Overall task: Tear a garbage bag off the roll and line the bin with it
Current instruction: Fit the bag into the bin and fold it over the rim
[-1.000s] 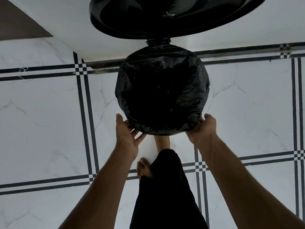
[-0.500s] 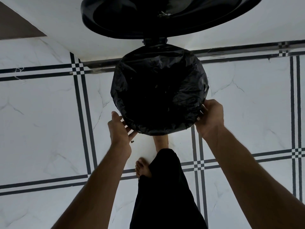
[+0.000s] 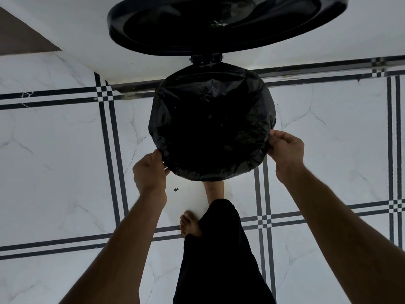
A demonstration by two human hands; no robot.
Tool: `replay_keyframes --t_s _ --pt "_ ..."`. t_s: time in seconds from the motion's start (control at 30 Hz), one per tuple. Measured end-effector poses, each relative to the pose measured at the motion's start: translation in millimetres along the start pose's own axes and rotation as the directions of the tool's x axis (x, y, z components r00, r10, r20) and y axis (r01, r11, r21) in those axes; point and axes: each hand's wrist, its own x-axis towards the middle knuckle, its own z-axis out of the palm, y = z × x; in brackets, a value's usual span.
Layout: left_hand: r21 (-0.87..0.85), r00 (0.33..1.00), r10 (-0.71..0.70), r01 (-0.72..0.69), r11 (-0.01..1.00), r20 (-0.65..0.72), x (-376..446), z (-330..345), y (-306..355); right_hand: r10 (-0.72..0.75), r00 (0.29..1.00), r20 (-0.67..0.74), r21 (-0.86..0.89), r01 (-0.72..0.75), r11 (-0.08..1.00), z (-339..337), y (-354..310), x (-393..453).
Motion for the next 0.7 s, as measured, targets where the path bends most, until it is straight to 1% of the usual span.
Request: replay_keyframes --t_s 0.1,0.17,0.23,0.3,0.37,0.4,0.53,0.63,0.7 --pt "-0.014 0.999 -0.047 0.047 0.999 0.019 3.3 -1.7 0.2 -0.008 1.000 0.025 -0.097 0.010 0.995 3.0 -4.8 -6.0" --pt "-0.054 0.993 -0.110 0.112 0.992 0.030 2.7 -2.8 2.7 -0.009 1.000 -0.010 -0.153 0.007 0.988 6.7 -6.4 -12.1" --pt "-0.044 0.991 -0.124 0.126 0.991 0.055 1.1 -3.6 5.5 -0.011 0.999 -0.047 -0.179 0.002 0.984 9.7 -7.8 -17.6" --pt "-0.042 0.986 -0.142 0.146 0.988 0.090 -1.5 -3.6 9.2 0.046 0.998 -0.049 -0.067 -0.049 0.997 12.3 -8.1 -20.3" --pt "-0.062 0.977 -0.177 0.185 0.981 0.119 -1.8 -4.4 12.2 0.180 0.984 -0.012 0.086 -0.178 0.980 14.6 -7.2 -20.4" --pt "-0.064 0.973 -0.191 0.201 0.978 0.131 -2.0 -5.2 13.4 0.224 0.974 0.019 0.135 -0.224 0.965 15.2 -7.6 -20.9" --pt "-0.086 0.959 -0.221 0.239 0.967 0.175 -5.6 -7.9 13.3 0.237 0.965 0.114 0.249 -0.259 0.933 16.1 -7.3 -25.3" --pt "-0.092 0.961 -0.211 0.230 0.969 0.181 -8.7 -7.8 14.6 0.272 0.959 0.079 0.258 -0.283 0.924 17.1 -10.4 -24.1" --pt "-0.125 0.955 -0.230 0.255 0.959 0.187 -8.8 -7.5 14.8 0.303 0.950 0.069 0.290 -0.310 0.905 17.6 -12.9 -22.3"
